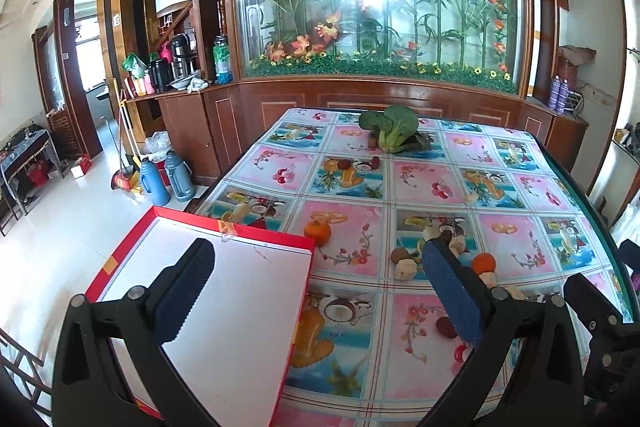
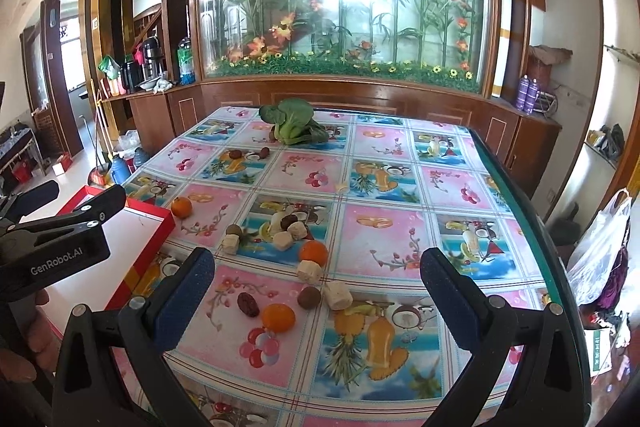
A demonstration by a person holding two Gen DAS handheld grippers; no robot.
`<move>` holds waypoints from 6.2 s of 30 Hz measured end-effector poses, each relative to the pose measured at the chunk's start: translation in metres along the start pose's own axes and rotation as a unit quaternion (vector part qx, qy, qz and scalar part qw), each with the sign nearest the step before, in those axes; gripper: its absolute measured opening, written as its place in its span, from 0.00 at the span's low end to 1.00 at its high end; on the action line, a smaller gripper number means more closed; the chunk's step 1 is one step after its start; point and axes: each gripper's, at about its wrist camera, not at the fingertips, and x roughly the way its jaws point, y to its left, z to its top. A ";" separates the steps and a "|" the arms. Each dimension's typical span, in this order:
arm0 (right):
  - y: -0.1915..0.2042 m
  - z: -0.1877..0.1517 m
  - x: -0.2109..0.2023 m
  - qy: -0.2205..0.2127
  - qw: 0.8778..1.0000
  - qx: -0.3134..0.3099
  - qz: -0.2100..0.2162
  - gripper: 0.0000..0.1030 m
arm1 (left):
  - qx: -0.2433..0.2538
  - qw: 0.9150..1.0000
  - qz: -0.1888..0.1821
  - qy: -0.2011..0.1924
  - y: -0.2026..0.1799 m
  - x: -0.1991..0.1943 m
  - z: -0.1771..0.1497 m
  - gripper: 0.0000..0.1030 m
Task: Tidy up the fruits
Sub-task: 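Move both tools toward the fruits on the patterned tablecloth, then grasp an orange with the left tool while the right tool grasps a beige cube, then carry the orange into the red-rimmed white tray with the left tool while the right tool drops the cube there, then grasp a second orange with the left tool while the right tool approaches another orange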
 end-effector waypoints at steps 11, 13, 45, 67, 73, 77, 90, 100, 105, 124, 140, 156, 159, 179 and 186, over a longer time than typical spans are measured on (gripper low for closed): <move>-0.020 -0.001 0.006 0.007 1.000 0.014 -0.005 0.99 | 0.021 1.000 -0.013 0.011 -0.024 0.008 -0.002 1.00; -0.025 -0.002 0.008 0.009 1.000 0.019 -0.004 0.99 | 0.025 0.999 -0.013 0.014 -0.030 0.010 -0.002 1.00; -0.037 -0.057 0.106 0.131 0.989 -0.033 0.061 0.69 | 0.142 0.974 -0.119 0.129 -0.063 0.049 -0.075 1.00; -0.056 -0.053 0.128 0.149 0.985 0.014 0.083 0.24 | 0.295 0.906 -0.256 0.162 -0.133 0.091 -0.075 0.68; -0.064 -0.052 0.127 0.149 0.984 0.036 0.091 0.24 | 0.313 0.888 -0.289 0.175 -0.145 0.096 -0.078 0.57; -0.071 -0.052 0.125 0.141 0.984 0.059 0.092 0.24 | 0.312 0.879 -0.306 0.188 -0.152 0.096 -0.084 0.46; -0.082 -0.043 0.108 0.078 0.987 0.099 0.098 0.24 | 0.197 0.920 -0.298 0.161 -0.112 0.068 -0.071 0.33; -0.039 -0.041 0.092 0.053 0.982 0.105 0.146 0.24 | 0.061 0.984 -0.153 0.070 0.037 0.010 -0.054 0.33; 0.048 -0.032 0.080 0.066 0.968 0.052 0.235 0.23 | 0.018 0.993 -0.091 0.072 0.100 0.009 -0.063 0.33; 0.226 -0.058 0.076 0.162 0.928 -0.091 0.324 0.24 | -0.036 0.992 -0.003 0.121 0.181 0.021 -0.112 0.33; 0.180 -0.056 0.058 0.118 0.938 -0.055 0.321 0.58 | -0.060 0.993 0.004 0.102 0.183 0.012 -0.110 0.84; 0.033 -0.063 0.051 0.077 0.971 0.065 0.216 0.61 | -0.022 0.999 -0.013 0.039 0.125 -0.018 -0.087 1.00; 0.006 -0.064 0.051 0.073 0.974 0.093 0.195 0.61 | -0.004 0.999 -0.019 0.042 0.110 -0.020 -0.085 1.00; -0.047 -0.062 0.064 0.079 0.969 0.157 0.175 0.61 | 0.076 0.986 -0.095 0.110 0.028 -0.003 -0.108 1.00; -0.047 -0.027 0.087 0.089 0.970 0.158 0.159 0.61 | 0.082 0.986 -0.089 0.111 0.026 0.001 -0.101 1.00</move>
